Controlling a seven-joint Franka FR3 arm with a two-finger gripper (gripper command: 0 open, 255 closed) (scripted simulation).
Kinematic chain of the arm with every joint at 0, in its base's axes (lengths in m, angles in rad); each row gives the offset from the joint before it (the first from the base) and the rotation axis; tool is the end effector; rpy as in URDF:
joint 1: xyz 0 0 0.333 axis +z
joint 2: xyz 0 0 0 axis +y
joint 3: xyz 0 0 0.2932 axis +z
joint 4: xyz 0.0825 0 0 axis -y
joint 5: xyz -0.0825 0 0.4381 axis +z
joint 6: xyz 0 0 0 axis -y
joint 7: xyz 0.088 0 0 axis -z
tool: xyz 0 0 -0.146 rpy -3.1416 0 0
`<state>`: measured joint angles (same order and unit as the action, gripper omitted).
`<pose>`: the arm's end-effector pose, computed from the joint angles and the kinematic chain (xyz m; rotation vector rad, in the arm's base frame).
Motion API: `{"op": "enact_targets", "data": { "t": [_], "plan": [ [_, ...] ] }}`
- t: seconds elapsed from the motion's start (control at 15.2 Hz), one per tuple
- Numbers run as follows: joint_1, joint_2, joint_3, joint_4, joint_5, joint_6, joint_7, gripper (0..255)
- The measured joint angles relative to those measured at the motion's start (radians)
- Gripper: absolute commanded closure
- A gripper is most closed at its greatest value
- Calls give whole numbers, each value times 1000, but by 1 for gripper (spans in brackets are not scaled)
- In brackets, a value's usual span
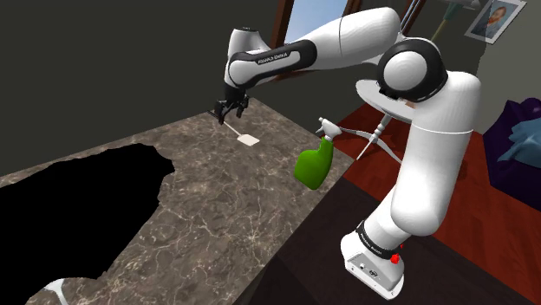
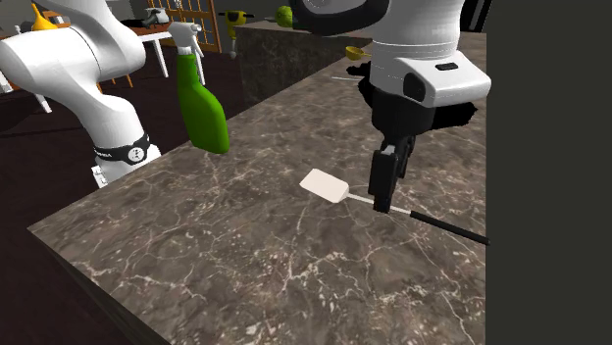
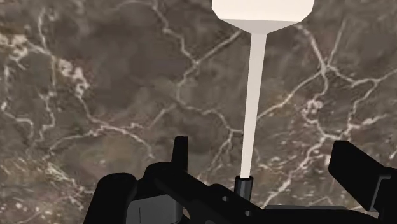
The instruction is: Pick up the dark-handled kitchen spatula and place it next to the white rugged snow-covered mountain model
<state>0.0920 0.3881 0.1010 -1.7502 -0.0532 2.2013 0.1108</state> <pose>0.6865 0.1278 0.2683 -3.1318 -0.1622 -0.1027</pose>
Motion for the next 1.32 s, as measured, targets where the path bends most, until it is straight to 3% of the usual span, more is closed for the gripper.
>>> {"op": "enact_targets", "data": {
  "t": [0.59, 0.66, 1.32],
  "plan": [
    [1, 26, -2, -11, -4, 38, 2, 0],
    [1, 26, -2, -11, -4, 38, 2, 255],
    [1, 26, -2, -11, -4, 38, 2, 255]
  ]
}}
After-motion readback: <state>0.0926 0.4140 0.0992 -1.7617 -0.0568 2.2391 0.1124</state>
